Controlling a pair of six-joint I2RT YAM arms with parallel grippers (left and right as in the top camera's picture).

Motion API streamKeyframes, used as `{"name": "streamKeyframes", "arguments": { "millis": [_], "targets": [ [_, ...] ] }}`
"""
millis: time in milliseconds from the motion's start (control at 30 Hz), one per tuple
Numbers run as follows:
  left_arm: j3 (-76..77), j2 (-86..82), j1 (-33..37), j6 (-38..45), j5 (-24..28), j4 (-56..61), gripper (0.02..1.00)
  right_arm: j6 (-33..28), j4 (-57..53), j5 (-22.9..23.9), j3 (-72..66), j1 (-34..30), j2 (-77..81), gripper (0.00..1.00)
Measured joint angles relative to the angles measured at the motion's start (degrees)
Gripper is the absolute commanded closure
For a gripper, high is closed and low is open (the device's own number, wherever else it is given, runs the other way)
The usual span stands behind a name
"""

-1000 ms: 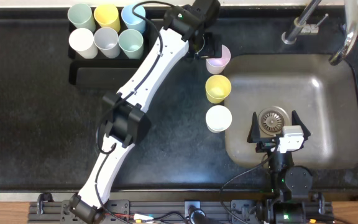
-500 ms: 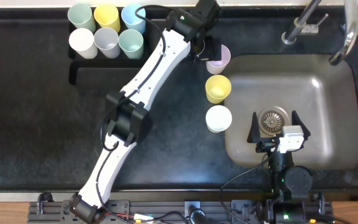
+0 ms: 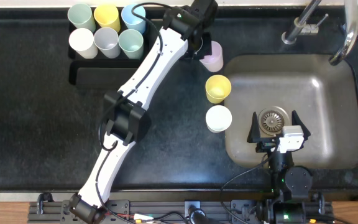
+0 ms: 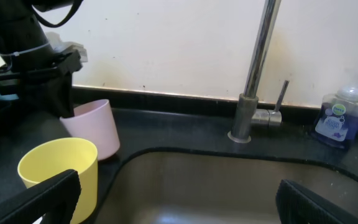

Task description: Store Cups

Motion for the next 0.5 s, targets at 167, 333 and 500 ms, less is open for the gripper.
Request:
{"name": "streamKeyframes", "arguments": {
  "millis": [167, 333, 500],
  "targets": [
    [0.6, 0.0, 0.0, 0.0, -0.2, -0.1, 0.985, 0.0, 0.0, 0.0, 0.0, 0.0, 0.0, 0.003],
    [0.6, -0.6, 0.8, 0.0, -0.3, -0.7, 0.985, 0.0, 0.0, 0.0, 0.0, 0.0, 0.0, 0.003],
    [0.5, -7.8, 5.2, 0.0, 0.0, -6.8, 0.982, 0.0, 0.0, 0.0, 0.0, 0.0, 0.0, 0.003]
  ]
}}
